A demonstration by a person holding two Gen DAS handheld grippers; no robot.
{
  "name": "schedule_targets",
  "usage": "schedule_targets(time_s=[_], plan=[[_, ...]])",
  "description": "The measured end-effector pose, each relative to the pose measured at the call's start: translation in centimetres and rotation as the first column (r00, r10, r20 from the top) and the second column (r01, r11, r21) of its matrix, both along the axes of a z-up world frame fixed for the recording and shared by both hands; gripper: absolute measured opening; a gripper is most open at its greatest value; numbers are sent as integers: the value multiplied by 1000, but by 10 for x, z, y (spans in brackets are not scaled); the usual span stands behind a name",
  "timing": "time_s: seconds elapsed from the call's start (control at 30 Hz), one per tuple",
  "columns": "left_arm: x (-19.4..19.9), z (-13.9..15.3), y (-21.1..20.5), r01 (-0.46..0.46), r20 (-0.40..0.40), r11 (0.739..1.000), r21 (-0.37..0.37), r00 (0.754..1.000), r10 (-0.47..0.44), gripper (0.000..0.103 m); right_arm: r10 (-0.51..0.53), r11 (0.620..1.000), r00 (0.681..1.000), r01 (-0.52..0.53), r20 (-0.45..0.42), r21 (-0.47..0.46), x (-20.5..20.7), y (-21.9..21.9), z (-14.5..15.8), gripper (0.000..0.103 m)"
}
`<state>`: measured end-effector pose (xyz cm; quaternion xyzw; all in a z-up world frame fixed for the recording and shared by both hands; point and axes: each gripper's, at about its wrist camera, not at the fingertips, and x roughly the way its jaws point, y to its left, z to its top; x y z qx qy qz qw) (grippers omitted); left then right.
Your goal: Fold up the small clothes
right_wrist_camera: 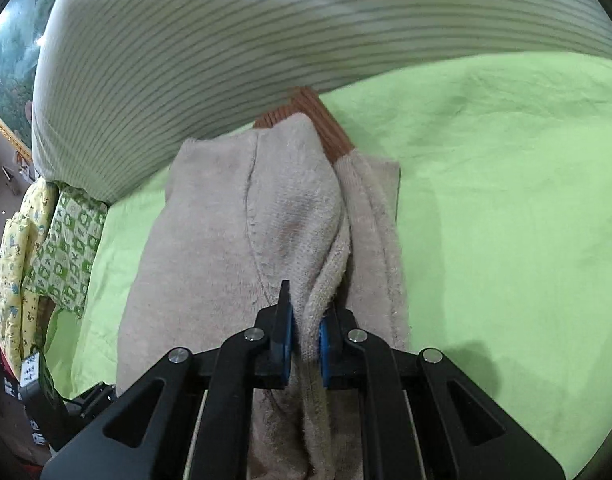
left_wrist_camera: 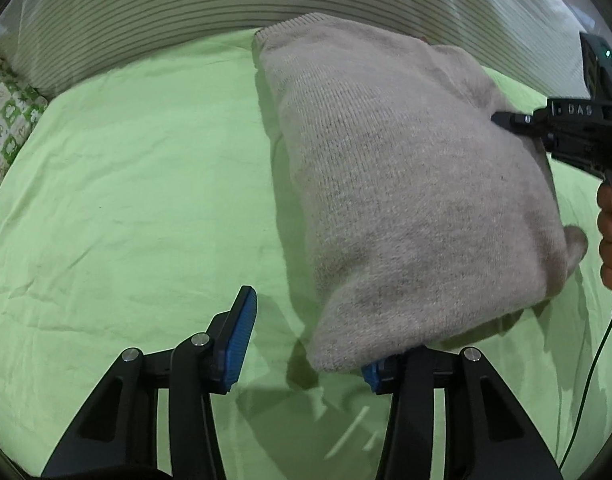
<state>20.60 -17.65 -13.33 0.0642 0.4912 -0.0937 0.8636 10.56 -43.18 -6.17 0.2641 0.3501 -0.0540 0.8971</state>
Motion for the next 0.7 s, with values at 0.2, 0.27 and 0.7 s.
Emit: schedule_targets(time_s=[0.2,0.27,0.7], plan=[[-1,-5,-10,3,-4,1000,29,1000,-3,49,24,999,997,-25,-70,-23,17,3,-12,13],[-2,-3,-8,-4,-8,1000,26,1000,4,49,-1,999,999,3,-50,35,10,-5,-11,21],[-19,-2,0,-31,-7,999,15,999,31,49,80,997,995,-79,-52,23,-83,44,-5,42]])
